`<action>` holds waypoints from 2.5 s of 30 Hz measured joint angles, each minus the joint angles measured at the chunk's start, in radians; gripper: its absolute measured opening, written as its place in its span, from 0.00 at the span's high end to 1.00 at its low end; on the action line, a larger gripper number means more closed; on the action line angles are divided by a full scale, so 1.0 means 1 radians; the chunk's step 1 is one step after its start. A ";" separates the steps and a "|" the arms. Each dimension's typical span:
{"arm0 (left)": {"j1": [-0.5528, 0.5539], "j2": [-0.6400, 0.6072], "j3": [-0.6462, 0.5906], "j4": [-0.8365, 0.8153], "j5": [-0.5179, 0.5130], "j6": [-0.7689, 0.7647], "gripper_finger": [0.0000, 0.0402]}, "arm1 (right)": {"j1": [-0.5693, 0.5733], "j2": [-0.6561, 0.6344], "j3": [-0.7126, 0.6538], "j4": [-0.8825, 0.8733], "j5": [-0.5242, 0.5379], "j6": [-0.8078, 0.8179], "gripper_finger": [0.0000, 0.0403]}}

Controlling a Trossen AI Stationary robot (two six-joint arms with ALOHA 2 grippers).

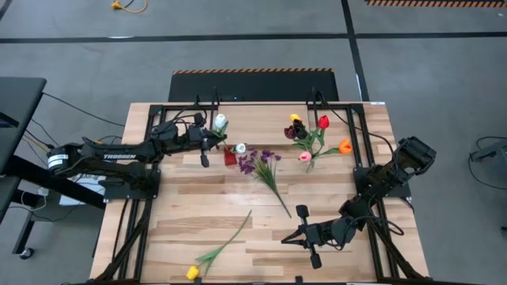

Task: Pick and place flowers into a vace then onto a shelf
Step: Put the white flower into the red vase, then put the yellow flower into the red vase

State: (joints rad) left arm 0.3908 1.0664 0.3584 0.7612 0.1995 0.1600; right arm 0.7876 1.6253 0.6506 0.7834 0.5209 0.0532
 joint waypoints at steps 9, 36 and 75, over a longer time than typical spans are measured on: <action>0.000 0.000 0.000 -0.014 0.002 -0.051 0.86 | 0.004 0.000 0.000 -0.001 0.000 0.008 1.00; 0.000 -0.157 0.210 -0.761 0.049 -0.148 0.46 | 0.004 0.000 0.000 -0.023 0.000 0.037 1.00; -0.762 -0.811 -0.134 -0.613 -0.204 -0.293 0.46 | -0.176 0.245 0.658 -0.848 -0.402 0.157 1.00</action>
State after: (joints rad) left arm -0.3715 0.2552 0.2241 0.1480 -0.0049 -0.1326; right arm 0.6118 1.8700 1.3083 -0.0644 0.1191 0.2104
